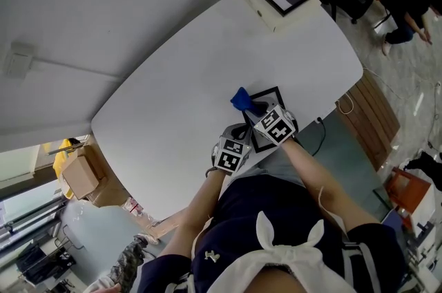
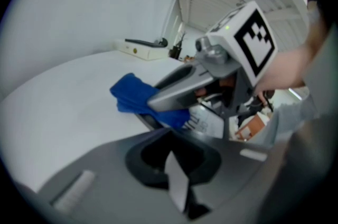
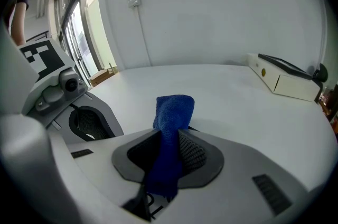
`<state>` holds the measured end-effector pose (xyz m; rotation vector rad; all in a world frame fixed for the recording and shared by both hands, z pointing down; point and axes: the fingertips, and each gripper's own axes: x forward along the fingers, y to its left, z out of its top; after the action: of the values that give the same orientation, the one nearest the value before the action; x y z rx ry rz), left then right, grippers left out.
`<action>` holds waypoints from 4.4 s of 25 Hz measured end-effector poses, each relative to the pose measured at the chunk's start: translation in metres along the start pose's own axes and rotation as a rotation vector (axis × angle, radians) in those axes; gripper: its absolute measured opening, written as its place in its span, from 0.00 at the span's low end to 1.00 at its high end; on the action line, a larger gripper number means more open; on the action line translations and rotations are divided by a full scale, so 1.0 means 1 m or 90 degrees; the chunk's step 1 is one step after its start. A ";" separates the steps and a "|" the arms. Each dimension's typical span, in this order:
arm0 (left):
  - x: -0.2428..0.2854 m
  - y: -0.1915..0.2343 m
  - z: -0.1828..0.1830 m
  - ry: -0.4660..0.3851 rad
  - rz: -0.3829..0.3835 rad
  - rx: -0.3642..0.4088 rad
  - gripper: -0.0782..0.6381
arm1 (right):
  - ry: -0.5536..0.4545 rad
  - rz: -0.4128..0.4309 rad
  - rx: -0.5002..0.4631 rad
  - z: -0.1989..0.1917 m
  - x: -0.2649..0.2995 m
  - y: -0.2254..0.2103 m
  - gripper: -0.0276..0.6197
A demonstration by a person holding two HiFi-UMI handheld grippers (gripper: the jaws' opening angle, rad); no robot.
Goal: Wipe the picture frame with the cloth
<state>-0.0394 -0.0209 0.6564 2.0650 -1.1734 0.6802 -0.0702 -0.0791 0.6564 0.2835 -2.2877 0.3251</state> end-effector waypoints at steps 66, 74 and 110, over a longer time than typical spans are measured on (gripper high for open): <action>0.000 0.001 0.000 -0.007 0.028 0.002 0.12 | 0.010 -0.153 0.127 -0.040 -0.049 -0.060 0.19; 0.000 0.001 0.001 -0.007 0.028 0.002 0.12 | 0.011 -0.150 0.132 -0.045 -0.051 -0.054 0.19; -0.001 0.001 0.001 -0.010 0.025 0.000 0.12 | 0.012 -0.110 0.146 -0.044 -0.044 -0.034 0.18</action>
<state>-0.0408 -0.0215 0.6560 2.0558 -1.2253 0.6828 -0.0010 -0.0923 0.6570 0.5881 -2.1907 0.4996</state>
